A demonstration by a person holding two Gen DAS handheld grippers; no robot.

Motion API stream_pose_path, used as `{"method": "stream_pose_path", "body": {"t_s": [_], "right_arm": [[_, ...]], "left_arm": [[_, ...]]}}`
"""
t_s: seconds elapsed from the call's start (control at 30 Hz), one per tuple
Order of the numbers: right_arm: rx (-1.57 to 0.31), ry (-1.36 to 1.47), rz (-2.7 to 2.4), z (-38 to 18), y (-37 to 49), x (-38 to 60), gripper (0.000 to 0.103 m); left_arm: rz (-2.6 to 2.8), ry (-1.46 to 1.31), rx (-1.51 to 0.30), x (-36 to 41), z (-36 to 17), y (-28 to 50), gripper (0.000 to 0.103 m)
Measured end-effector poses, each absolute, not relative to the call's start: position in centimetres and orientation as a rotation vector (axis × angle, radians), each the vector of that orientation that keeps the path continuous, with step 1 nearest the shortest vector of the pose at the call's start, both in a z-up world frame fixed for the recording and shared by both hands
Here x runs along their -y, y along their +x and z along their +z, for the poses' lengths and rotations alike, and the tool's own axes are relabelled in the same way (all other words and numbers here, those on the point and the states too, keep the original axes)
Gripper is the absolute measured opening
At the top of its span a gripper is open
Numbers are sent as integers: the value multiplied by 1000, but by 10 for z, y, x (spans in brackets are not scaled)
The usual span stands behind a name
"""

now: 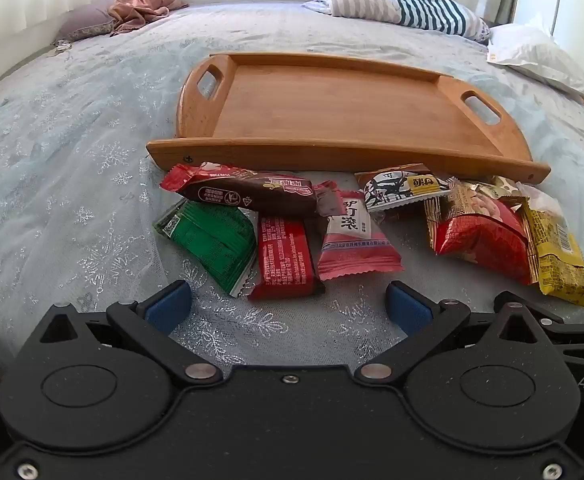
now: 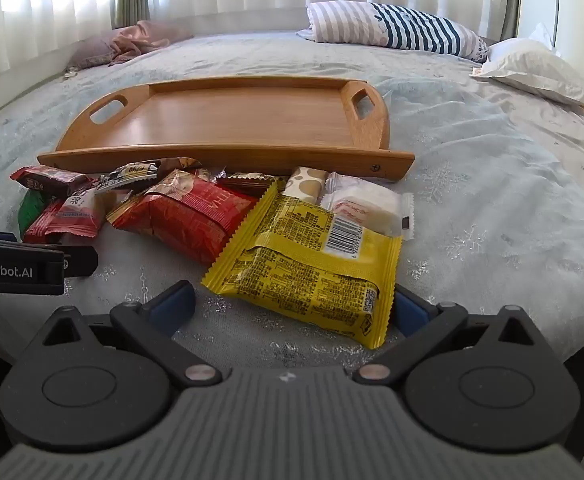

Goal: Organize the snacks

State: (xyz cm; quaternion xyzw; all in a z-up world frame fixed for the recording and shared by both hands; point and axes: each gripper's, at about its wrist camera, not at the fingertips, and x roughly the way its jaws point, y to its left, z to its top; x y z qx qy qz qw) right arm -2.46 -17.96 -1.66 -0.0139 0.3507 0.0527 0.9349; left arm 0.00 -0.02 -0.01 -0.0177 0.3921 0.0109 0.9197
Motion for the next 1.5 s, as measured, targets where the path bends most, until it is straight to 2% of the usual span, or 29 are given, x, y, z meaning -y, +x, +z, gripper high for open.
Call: {"method": "stream_pose_path", "body": {"t_s": [1.5], "right_arm": [[-717, -28, 108, -17, -25, 179, 103]], "left_arm": [[20, -40, -825, 1, 0, 1, 103]]}}
